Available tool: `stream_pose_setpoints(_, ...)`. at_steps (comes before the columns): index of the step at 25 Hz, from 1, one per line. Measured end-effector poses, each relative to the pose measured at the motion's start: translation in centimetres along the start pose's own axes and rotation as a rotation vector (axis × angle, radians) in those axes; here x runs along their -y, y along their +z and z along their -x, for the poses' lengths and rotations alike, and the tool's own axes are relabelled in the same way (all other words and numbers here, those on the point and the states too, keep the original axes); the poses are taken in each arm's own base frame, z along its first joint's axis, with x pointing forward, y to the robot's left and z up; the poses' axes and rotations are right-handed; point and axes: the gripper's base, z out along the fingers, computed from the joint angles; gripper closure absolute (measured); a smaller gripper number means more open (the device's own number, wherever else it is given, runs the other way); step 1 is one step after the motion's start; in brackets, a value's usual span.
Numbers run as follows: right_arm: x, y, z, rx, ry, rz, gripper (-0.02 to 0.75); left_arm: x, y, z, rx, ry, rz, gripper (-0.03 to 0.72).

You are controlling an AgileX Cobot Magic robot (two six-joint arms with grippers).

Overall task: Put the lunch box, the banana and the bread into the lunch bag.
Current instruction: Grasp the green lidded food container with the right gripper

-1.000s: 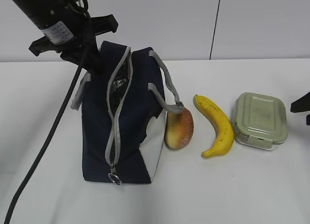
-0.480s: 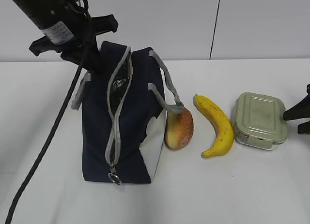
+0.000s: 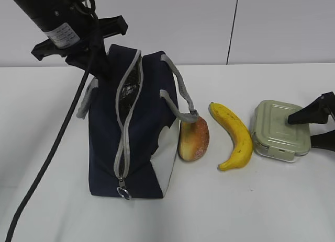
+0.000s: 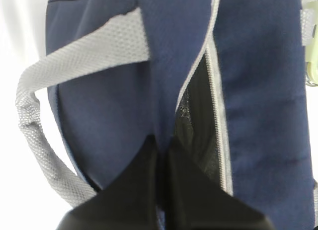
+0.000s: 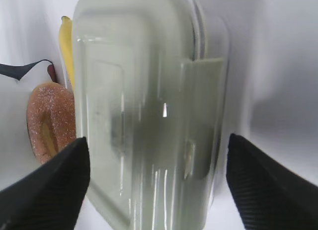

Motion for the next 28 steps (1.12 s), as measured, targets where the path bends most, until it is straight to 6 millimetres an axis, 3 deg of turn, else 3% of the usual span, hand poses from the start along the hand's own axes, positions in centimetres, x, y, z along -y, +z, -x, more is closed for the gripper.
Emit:
stream_pose_setpoints(4,0.5,0.5,0.3,-0.003,-0.015,0.007,0.097,0.0,0.0,0.0,0.001,0.0,0.0,0.686)
stream_pose_setpoints(21,1.2,1.5,0.5,-0.029,-0.001,0.091,0.34,0.0,0.0,0.0,0.001,0.0,0.0,0.686)
stream_pose_setpoints(28,1.0,1.6,1.0,0.03,0.05,0.13,0.353,0.0,0.0,0.0,0.001,0.0,0.0,0.686)
